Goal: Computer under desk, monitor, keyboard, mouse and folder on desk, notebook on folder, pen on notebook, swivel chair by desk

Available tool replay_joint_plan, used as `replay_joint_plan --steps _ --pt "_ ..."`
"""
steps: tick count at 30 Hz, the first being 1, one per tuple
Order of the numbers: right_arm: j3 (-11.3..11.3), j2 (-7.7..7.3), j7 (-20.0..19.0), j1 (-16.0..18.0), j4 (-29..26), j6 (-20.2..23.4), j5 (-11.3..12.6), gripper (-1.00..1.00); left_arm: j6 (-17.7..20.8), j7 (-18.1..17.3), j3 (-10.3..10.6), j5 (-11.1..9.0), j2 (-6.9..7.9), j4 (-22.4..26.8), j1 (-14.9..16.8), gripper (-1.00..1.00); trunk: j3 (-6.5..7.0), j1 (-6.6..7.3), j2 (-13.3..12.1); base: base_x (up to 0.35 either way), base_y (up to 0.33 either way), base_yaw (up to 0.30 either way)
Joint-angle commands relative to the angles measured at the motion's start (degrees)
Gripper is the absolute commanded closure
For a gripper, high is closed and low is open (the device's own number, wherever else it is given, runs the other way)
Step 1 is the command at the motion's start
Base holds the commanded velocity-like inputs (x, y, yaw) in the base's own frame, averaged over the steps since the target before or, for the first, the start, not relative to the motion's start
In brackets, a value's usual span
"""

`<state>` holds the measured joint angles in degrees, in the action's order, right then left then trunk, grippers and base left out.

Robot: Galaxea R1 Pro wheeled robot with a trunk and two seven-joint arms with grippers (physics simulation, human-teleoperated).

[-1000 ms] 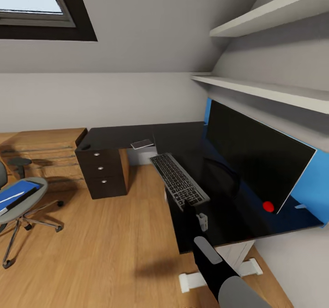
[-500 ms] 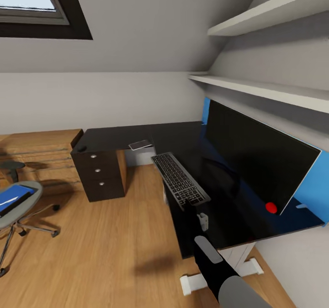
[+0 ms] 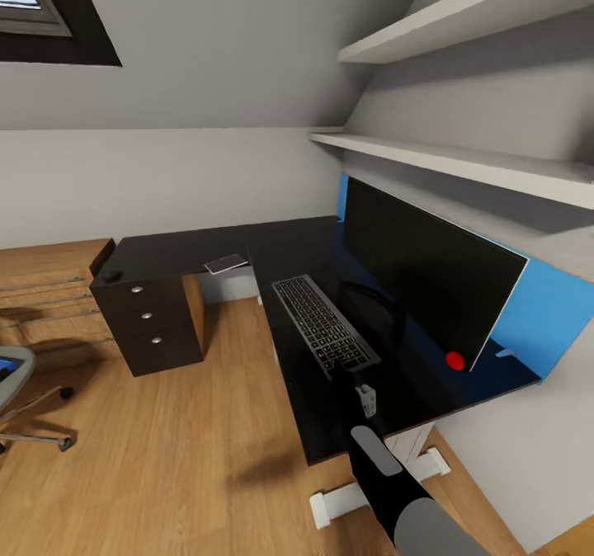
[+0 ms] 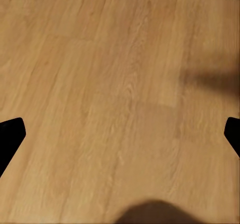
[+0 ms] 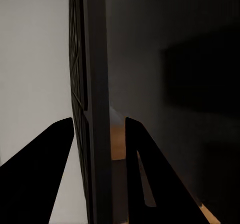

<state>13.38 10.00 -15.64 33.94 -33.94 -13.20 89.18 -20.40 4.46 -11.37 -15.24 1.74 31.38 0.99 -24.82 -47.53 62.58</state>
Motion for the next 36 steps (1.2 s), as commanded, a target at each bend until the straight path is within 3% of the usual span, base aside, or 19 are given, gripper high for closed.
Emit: replay_joint_plan --steps 1,18,36 --pt "0.27 0.0 -0.45 0.07 0.08 -0.32 0.56 1.0 -0.17 0.11 0.12 -0.31 0.02 0.0 0.03 -1.0 -0.08 0.0 0.04 0.0 0.0 -0.209" --pt "0.22 0.0 -0.63 0.07 -0.08 -0.16 0.57 1.0 -0.11 0.09 0.12 -0.31 0.11 0.0 0.04 -1.0 -0.14 0.0 0.04 0.0 0.138 -0.033" --pt "0.24 0.0 -0.62 0.07 -0.03 -0.29 0.45 1.0 -0.08 0.11 0.17 -0.31 0.03 -0.06 0.0 -1.0 -0.14 0.0 0.04 0.121 0.156 0.0"
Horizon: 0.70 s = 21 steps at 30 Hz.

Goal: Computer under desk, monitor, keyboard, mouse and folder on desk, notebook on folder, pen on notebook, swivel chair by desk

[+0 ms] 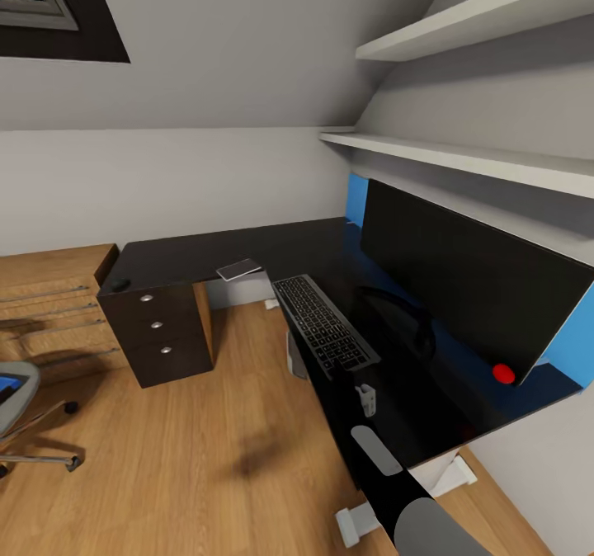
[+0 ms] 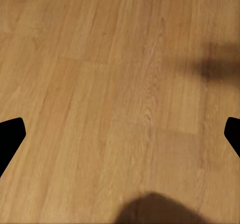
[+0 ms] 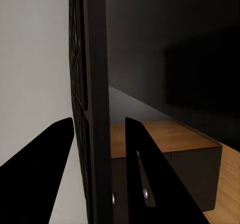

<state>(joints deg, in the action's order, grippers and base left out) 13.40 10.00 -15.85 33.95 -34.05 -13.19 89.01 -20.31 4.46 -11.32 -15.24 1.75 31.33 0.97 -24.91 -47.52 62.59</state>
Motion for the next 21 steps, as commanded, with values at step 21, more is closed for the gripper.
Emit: replay_joint_plan --steps 21 --pt "-0.39 0.0 -0.25 0.06 0.54 -0.44 0.69 1.0 -0.26 0.11 0.11 -0.32 0.02 0.04 0.03 -1.0 -0.06 0.0 0.04 0.001 0.001 -0.122"
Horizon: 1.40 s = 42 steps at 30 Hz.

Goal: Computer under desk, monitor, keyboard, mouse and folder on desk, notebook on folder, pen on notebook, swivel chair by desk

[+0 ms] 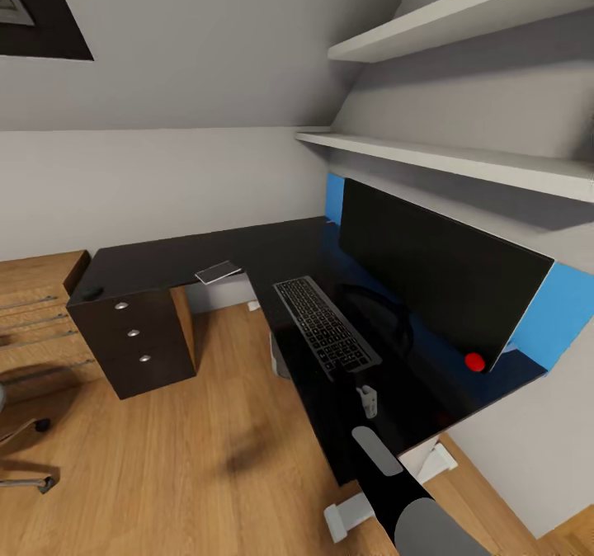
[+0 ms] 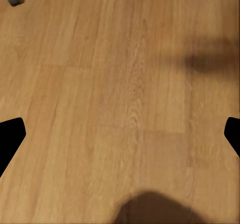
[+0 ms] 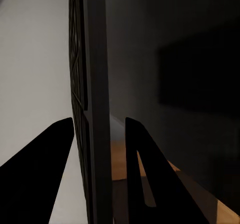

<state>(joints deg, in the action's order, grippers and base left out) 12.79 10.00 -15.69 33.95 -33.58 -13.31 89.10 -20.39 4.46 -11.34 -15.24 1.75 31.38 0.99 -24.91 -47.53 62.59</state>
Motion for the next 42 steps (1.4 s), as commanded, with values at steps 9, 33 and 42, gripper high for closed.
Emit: replay_joint_plan --steps 9,33,42 --pt "0.23 0.0 -0.51 0.07 -0.07 -0.15 0.55 1.0 -0.15 0.15 0.02 -0.35 0.17 1.95 0.04 -1.0 -0.06 0.0 0.04 0.0 0.0 -0.029" --pt "0.3 -2.96 -0.74 0.16 0.2 -0.59 0.07 1.0 54.75 0.57 -1.22 -0.5 -0.98 37.8 -3.8 -1.0 -0.06 0.0 0.04 0.0 0.0 0.0" --pt "0.27 -3.44 -0.74 0.15 0.18 -0.58 0.1 1.0 54.77 0.55 -1.31 -0.49 -0.88 36.22 -3.8 -1.0 -0.06 0.0 0.04 0.0 0.0 0.0"
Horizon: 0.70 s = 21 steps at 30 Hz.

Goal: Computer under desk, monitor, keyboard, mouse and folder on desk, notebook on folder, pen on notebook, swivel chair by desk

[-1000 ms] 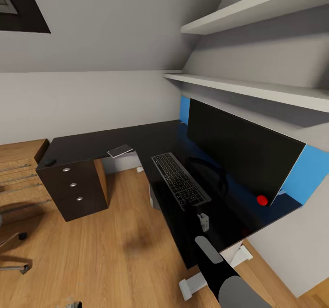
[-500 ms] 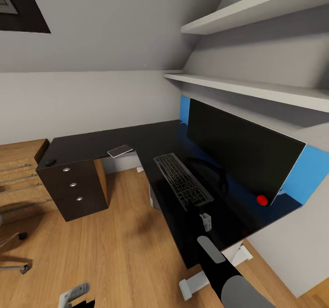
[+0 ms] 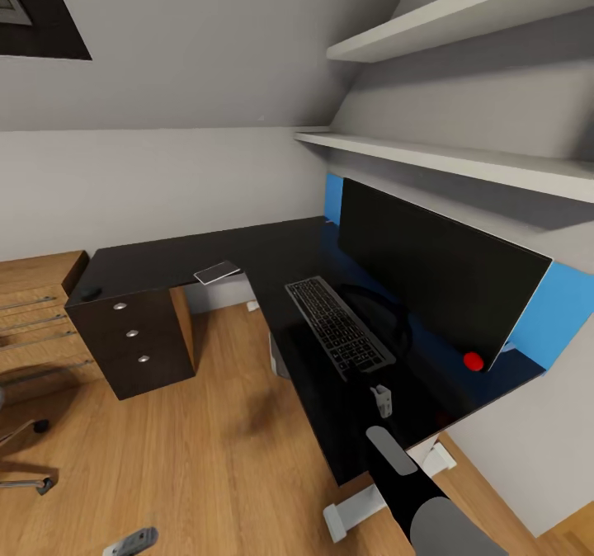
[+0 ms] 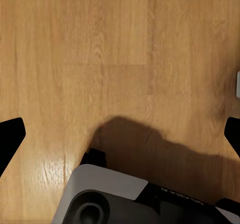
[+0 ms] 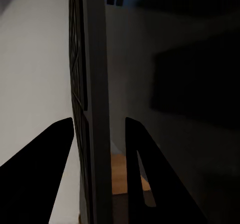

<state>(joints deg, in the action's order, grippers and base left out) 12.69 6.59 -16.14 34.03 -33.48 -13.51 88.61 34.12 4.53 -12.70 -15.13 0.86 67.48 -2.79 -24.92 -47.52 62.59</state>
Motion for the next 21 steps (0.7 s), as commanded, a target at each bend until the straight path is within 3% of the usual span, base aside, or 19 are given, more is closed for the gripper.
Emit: replay_joint_plan --steps 1,21 --pt "0.38 -0.05 -0.3 0.07 0.08 -0.38 0.6 1.0 0.25 0.48 0.04 -0.61 0.02 0.12 -0.02 -1.0 -0.05 -0.01 0.04 0.0 0.0 0.0" --pt "0.41 -0.08 -0.3 0.09 0.08 -0.35 0.6 1.0 0.27 0.48 -0.05 -0.62 0.11 0.11 -0.02 -1.0 -0.05 -0.01 0.04 0.018 -0.016 0.0"
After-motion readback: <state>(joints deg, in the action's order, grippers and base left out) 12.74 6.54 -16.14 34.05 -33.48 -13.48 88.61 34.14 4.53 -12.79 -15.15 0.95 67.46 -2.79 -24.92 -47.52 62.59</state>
